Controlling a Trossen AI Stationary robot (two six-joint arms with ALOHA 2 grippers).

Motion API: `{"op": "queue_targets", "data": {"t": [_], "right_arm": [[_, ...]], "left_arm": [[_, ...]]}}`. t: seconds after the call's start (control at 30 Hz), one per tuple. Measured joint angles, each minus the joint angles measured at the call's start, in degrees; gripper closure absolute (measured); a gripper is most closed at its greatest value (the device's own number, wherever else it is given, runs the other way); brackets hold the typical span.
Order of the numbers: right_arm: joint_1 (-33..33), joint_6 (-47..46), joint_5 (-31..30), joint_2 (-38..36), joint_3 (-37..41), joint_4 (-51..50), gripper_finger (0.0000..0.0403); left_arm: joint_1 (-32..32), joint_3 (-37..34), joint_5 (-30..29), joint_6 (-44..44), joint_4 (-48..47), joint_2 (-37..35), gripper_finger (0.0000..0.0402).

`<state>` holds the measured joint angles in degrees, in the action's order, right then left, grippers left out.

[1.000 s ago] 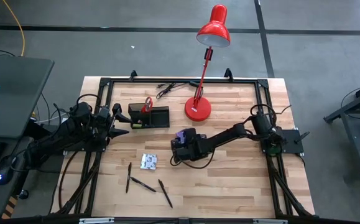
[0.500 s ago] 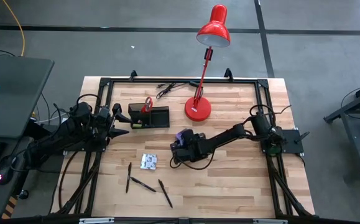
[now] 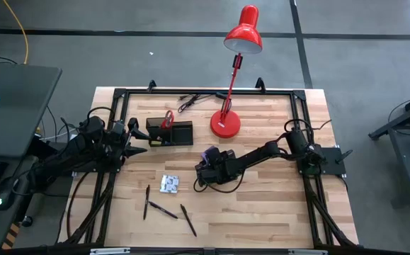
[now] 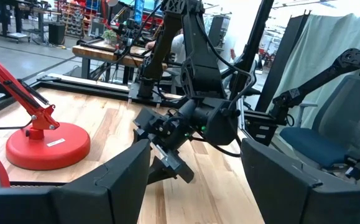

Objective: Pick and place office supplies into organizer
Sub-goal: Put the violet sticky notes into the black desk organizer

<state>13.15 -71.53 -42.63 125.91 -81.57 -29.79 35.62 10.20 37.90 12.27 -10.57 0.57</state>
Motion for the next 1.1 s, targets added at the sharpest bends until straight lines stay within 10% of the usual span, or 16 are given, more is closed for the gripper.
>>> {"op": "queue_targets", "data": {"t": [0.27, 0.67, 1.1], "right_arm": [[0.39, 0.17, 0.90, -0.04, -0.01, 0.70, 0.0151], [0.70, 7.21, 2.07, -0.04, -0.01, 6.27, 0.0387], [0.79, 15.49, -0.88, -0.16, -4.89, 6.37, 0.0393]], "left_arm": [[-0.01, 0.00, 0.01, 0.01, 0.00, -0.01, 0.0163], [-0.02, 0.00, 0.01, 0.01, -0.01, 0.00, 0.0163], [0.00, 0.00, 0.01, 0.00, 0.00, -0.01, 0.0163]]}}
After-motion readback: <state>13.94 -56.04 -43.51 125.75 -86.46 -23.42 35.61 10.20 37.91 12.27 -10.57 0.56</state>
